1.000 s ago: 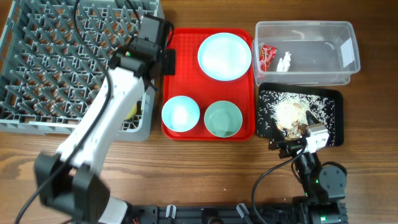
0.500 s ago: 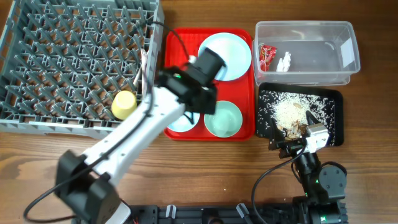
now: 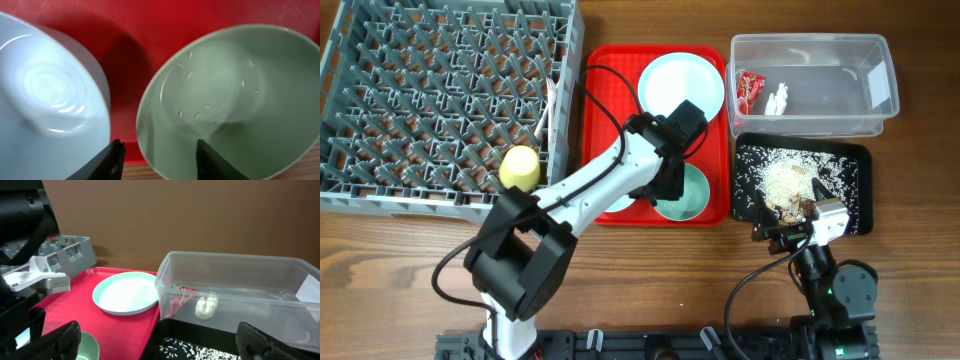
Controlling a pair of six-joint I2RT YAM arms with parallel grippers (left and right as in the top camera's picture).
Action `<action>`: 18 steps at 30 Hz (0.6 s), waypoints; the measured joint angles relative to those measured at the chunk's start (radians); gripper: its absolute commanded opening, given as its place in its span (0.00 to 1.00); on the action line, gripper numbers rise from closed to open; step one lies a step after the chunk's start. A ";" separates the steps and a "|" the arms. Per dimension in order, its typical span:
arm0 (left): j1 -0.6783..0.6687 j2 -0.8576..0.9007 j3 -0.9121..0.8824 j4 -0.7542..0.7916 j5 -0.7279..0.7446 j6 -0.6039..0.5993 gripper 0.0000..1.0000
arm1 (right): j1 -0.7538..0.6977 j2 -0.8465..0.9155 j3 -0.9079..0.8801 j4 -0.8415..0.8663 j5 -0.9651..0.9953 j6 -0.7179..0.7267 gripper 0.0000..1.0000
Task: Sort waste into correct bins and load items into the dishwasher rack
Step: 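Grasp the green bowl rim with the left gripper and lift it, then set the green bowl upright into the rack with the left gripper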
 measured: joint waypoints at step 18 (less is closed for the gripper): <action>0.002 0.042 -0.052 0.080 -0.005 -0.020 0.04 | 0.000 0.000 0.000 0.000 0.000 0.000 1.00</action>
